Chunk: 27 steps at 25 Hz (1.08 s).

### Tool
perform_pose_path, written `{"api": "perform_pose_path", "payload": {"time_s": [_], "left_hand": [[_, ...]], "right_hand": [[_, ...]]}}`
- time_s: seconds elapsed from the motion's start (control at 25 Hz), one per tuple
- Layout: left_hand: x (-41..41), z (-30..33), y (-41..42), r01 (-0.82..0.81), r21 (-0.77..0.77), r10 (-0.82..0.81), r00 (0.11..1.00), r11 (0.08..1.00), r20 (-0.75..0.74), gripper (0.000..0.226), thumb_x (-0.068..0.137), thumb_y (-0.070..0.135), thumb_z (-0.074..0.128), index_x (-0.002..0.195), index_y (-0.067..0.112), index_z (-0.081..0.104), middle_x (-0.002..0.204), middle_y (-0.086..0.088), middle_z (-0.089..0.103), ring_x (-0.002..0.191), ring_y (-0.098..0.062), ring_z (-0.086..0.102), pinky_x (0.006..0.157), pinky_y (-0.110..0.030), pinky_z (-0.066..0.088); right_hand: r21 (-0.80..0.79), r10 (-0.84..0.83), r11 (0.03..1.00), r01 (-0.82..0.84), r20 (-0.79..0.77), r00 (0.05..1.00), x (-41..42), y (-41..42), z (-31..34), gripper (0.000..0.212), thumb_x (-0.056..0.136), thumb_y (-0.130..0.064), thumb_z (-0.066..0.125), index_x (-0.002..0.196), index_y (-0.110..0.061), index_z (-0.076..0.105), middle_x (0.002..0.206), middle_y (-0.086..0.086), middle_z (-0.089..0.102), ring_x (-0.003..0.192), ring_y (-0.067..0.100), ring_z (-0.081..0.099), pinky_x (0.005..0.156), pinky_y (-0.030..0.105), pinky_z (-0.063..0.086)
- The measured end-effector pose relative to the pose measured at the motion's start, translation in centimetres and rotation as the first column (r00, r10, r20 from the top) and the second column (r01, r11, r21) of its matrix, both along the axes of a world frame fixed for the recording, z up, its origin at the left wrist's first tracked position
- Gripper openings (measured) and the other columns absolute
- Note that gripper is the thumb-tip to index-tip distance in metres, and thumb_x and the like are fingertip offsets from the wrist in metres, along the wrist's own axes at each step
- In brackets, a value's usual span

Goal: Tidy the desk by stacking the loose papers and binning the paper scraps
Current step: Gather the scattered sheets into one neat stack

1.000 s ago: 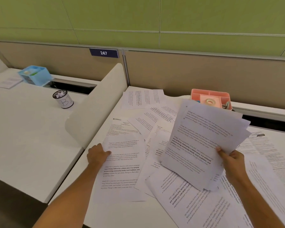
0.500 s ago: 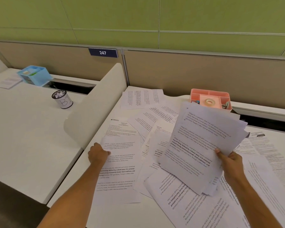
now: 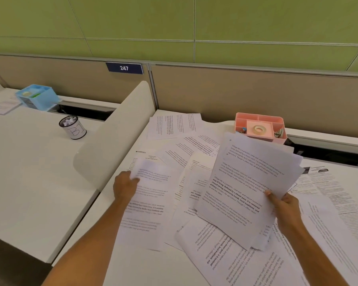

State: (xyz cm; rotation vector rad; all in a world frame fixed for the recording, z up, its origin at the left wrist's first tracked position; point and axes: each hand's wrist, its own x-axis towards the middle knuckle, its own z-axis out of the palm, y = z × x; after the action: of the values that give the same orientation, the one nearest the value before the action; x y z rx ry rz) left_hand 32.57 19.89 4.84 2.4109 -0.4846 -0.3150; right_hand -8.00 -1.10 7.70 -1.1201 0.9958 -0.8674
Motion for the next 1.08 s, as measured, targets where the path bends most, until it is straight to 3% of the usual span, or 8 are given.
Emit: {"api": "perform_pose_path", "payload": {"time_s": [0.16,0.28,0.52,0.6,0.72,0.76,0.88,1.08], "left_hand": [[2.1,2.3,-2.4,-0.029,-0.1,0.031,0.999,0.995,0.014,0.021,0.09,0.019,0.066,0.1,0.001,0.065,0.096,-0.014,0.064,0.092,-0.032,0.063,0.07,-0.03,0.043],[4.0,1.8,-3.6,-0.08,-0.048,0.077,0.995,0.996,-0.062,0.046,0.089,0.03,0.068,0.124,0.001,0.058,0.125,-0.017,0.061,0.112,-0.034,0.058,0.091,-0.036,0.046],[4.2,-2.5,-3.3,-0.019,0.51,0.112,0.982,0.86,-0.152,0.102,0.065,0.066,0.075,0.135,0.002,0.039,0.136,-0.02,0.048,0.127,-0.038,0.045,0.102,-0.052,0.041],[2.9,-3.0,-2.8,-0.055,0.523,0.086,0.996,0.85,-0.035,0.095,0.067,0.062,0.077,0.129,0.0,0.041,0.132,-0.021,0.051,0.124,-0.038,0.048,0.099,-0.051,0.043],[2.4,-2.9,-2.3,-0.067,0.492,0.04,0.997,0.868,0.067,0.09,0.067,0.058,0.079,0.125,-0.001,0.044,0.125,-0.02,0.058,0.117,-0.039,0.054,0.095,-0.048,0.047],[2.5,-2.5,-2.2,-0.074,0.487,0.052,0.997,0.87,0.058,0.091,0.064,0.056,0.082,0.125,0.0,0.045,0.125,-0.02,0.056,0.117,-0.039,0.053,0.094,-0.049,0.046],[3.7,-2.7,-1.5,-0.153,0.432,0.211,0.973,0.889,-0.089,0.095,0.056,0.047,0.09,0.125,0.001,0.046,0.129,-0.022,0.05,0.117,-0.042,0.051,0.095,-0.052,0.047],[3.7,-1.7,0.6,-0.257,0.191,0.304,0.909,0.947,-0.284,0.047,0.067,0.006,0.085,0.104,-0.001,0.058,0.114,-0.02,0.065,0.096,-0.035,0.064,0.084,-0.041,0.054]], "right_hand": [[0.022,-0.017,1.0,0.018,-0.013,1.0,-0.1,-0.5,-0.6,0.051,0.058,-0.048,0.082,0.093,-0.015,0.067,0.082,-0.004,0.077,0.088,0.03,0.072,0.06,0.027,0.06],[0.036,-0.02,0.999,0.023,-0.082,0.996,-0.2,-0.7,-0.8,0.089,0.031,-0.071,0.084,0.096,-0.013,0.068,0.087,-0.001,0.077,0.08,0.023,0.074,0.066,0.033,0.061],[0.049,-0.027,0.998,0.032,-0.108,0.994,0.1,-1.5,-1.4,0.087,0.034,-0.073,0.082,0.098,-0.016,0.068,0.089,0.0,0.076,0.083,0.021,0.073,0.063,0.027,0.059],[0.052,-0.036,0.998,0.043,-0.129,0.991,0.4,-1.4,-1.4,0.068,0.048,-0.064,0.083,0.095,-0.017,0.067,0.089,0.0,0.076,0.088,0.024,0.072,0.064,0.028,0.059],[0.061,-0.045,0.997,0.053,-0.128,0.991,0.9,-1.6,-1.5,0.082,0.032,-0.071,0.083,0.092,-0.017,0.068,0.086,-0.002,0.077,0.075,0.014,0.073,0.064,0.028,0.061],[0.06,-0.052,0.996,0.061,-0.133,0.99,1.2,-1.5,-1.6,0.071,0.043,-0.065,0.084,0.091,-0.016,0.068,0.088,0.001,0.076,0.074,0.016,0.073,0.068,0.033,0.061],[0.086,-0.086,0.991,0.1,-0.151,0.985,1.9,-1.5,-1.5,0.006,0.087,-0.019,0.069,0.086,-0.014,0.066,0.085,0.006,0.074,0.083,0.032,0.068,0.085,0.052,0.052],[0.111,-0.06,0.99,0.082,-0.187,0.981,2.1,-1.6,-1.9,0.003,0.09,-0.01,0.064,0.092,-0.011,0.066,0.086,0.006,0.072,0.083,0.033,0.067,0.085,0.053,0.052]]}}
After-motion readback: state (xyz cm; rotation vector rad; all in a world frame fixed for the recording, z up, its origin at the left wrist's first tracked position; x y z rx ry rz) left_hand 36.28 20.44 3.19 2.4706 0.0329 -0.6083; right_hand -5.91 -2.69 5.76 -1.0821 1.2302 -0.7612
